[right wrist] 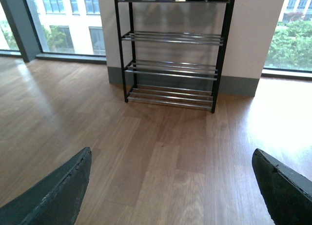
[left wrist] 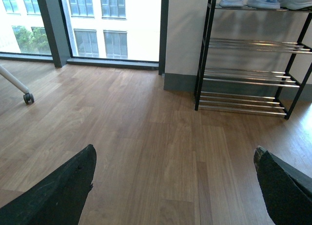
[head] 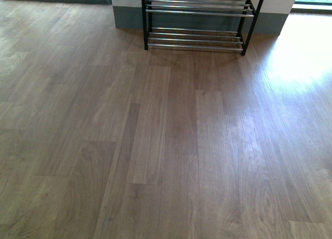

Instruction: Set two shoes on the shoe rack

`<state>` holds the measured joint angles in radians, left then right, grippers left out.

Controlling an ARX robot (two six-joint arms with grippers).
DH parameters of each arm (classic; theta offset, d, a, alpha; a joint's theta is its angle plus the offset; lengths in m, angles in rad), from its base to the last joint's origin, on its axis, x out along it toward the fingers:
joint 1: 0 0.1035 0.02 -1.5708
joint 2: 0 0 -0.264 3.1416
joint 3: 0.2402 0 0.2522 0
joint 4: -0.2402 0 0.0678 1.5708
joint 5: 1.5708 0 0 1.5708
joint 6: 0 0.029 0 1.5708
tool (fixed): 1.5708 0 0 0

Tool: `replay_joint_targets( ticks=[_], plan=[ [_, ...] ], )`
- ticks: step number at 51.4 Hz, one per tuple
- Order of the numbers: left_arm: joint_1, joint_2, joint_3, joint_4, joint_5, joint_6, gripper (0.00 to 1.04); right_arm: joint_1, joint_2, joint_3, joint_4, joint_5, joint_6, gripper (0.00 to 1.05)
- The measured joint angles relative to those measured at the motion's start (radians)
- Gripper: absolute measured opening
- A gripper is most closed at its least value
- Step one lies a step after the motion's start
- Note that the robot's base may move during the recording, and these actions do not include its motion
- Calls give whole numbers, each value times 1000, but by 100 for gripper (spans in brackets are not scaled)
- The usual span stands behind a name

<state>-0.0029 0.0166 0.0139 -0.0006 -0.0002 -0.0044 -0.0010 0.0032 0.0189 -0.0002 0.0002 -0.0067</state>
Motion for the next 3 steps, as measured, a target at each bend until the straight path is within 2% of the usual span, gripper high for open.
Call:
replay_joint_targets(
  ticks=[3],
  plan=[
    [0, 0, 0, 0, 0, 0, 95, 0, 0, 0, 0, 0, 0, 95]
  ],
)
